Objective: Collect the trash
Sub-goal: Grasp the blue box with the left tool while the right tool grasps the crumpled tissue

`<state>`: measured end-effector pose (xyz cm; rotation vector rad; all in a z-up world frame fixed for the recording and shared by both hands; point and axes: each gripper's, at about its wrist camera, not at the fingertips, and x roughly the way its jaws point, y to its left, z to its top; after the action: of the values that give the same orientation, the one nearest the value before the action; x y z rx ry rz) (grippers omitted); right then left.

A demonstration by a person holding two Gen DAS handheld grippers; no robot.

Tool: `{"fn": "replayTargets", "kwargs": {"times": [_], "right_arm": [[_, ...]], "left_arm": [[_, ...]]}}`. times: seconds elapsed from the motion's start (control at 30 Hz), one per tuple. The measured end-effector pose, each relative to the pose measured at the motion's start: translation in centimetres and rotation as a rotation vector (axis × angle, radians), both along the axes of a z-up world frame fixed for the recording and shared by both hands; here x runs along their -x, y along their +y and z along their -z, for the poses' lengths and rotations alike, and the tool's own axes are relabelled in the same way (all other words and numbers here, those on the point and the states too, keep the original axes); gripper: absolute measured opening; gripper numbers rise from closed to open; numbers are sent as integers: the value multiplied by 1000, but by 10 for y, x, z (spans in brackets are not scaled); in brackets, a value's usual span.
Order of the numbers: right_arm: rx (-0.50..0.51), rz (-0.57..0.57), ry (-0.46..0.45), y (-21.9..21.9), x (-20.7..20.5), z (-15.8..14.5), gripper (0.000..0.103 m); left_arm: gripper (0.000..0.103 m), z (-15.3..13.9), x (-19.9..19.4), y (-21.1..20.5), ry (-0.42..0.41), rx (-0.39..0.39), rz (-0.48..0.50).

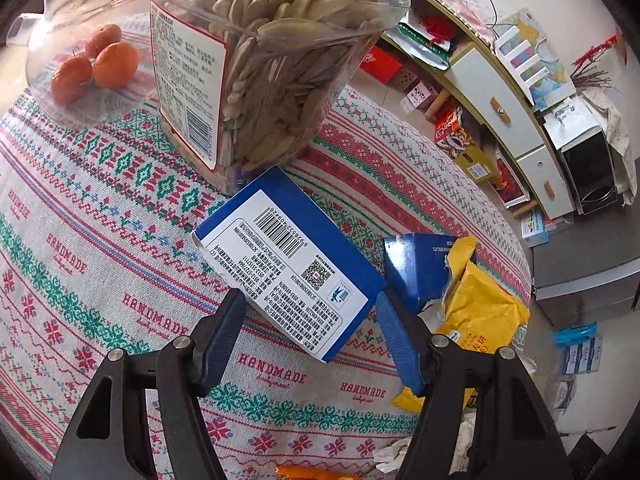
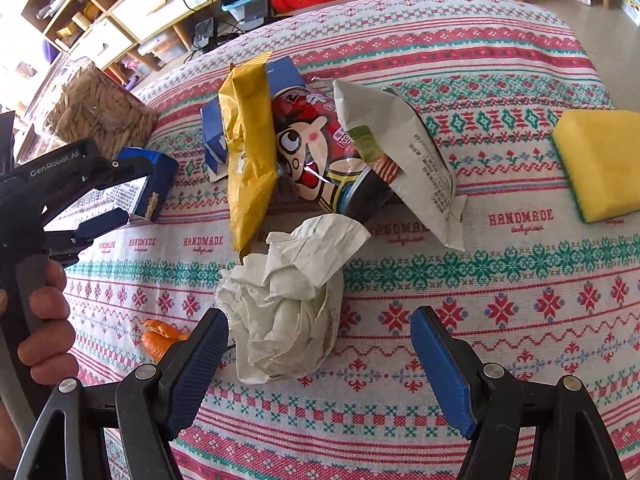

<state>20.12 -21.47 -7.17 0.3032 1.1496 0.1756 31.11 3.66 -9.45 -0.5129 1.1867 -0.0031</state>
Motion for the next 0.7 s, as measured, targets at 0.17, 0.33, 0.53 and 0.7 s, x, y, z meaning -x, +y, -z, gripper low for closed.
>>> {"fn": "replayTargets", "kwargs": {"times": [0.17, 0.33, 0.53, 0.7], "right_arm": [[3, -3, 14, 8, -2, 9, 80], [-42, 0, 50, 12, -5, 22, 72], [-120, -4, 61, 14, -9, 29, 43], [-150, -11, 48, 11, -6, 26, 29]], "left_arm": [[48, 1, -8, -9, -37, -31, 10], [15, -7, -7, -8, -82, -15, 37], [6, -19, 0, -12, -132, 1, 76], [0, -33, 14, -17, -156, -10, 106]]}}
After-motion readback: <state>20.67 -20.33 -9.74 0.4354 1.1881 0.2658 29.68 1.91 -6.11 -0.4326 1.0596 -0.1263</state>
